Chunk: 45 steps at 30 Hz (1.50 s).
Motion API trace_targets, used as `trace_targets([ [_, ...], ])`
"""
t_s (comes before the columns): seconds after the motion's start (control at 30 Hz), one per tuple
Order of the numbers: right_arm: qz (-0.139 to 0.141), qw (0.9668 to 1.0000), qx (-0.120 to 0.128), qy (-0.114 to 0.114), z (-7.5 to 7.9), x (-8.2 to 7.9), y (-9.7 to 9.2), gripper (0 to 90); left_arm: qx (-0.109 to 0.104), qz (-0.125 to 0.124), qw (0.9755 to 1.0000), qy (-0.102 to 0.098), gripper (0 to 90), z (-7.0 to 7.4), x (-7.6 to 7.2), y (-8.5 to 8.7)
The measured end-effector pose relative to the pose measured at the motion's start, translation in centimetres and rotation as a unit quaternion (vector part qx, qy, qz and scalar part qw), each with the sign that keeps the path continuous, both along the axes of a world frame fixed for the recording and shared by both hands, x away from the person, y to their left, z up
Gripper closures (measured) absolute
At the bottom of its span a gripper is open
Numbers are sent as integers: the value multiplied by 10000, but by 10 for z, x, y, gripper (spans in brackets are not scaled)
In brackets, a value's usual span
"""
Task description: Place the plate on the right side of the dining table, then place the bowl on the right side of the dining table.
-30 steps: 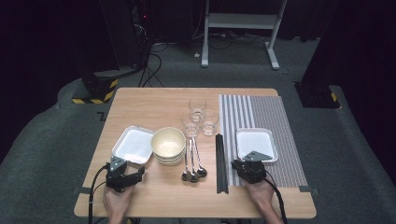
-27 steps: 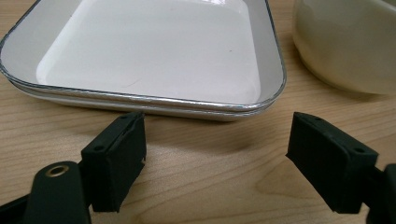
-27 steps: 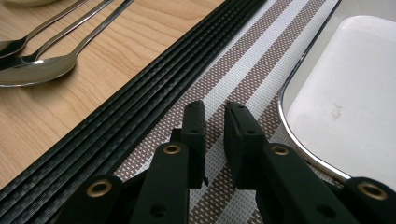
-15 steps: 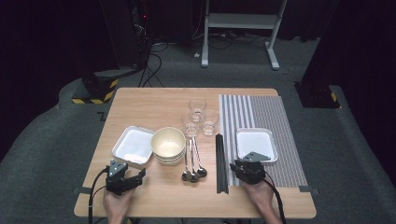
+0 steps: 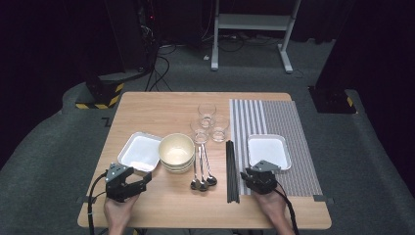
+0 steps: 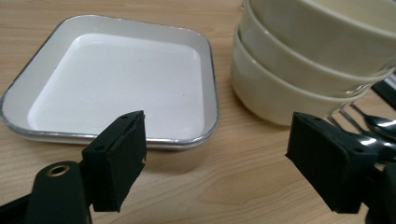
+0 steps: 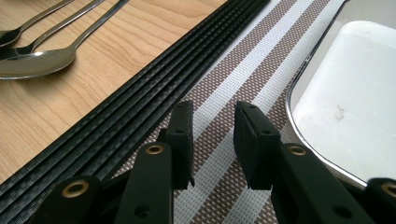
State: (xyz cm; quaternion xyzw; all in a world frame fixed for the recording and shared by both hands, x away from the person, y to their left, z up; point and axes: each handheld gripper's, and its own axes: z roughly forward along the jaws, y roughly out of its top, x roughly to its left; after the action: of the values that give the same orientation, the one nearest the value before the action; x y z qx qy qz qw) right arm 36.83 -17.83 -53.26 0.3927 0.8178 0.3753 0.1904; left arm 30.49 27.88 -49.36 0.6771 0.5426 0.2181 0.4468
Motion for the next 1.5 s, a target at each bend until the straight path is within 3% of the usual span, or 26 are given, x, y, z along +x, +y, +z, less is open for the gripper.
trace_targets([
  [0.4, -2, 10000, 5, 2, 0, 0, 0, 681, -202, -132, 9997, 75, 211, 18, 18, 5],
  [1.0, -6, 10000, -13, -2, 0, 0, 0, 680, -113, -288, 9995, 110, 229, 31, 35, 6],
  [1.33, -6, 10000, -16, -11, 0, 0, 1, 680, -163, -469, 9986, -200, 300, 48, 42, 5],
  [1.43, -8, 10000, -15, -10, 0, 0, 1, 680, -272, -459, 9985, -136, 298, 53, 46, 6],
  [1.5, -15, 10000, -10, -2, 0, 0, 1, 680, -201, -448, 9987, -149, 298, 56, 50, 5],
])
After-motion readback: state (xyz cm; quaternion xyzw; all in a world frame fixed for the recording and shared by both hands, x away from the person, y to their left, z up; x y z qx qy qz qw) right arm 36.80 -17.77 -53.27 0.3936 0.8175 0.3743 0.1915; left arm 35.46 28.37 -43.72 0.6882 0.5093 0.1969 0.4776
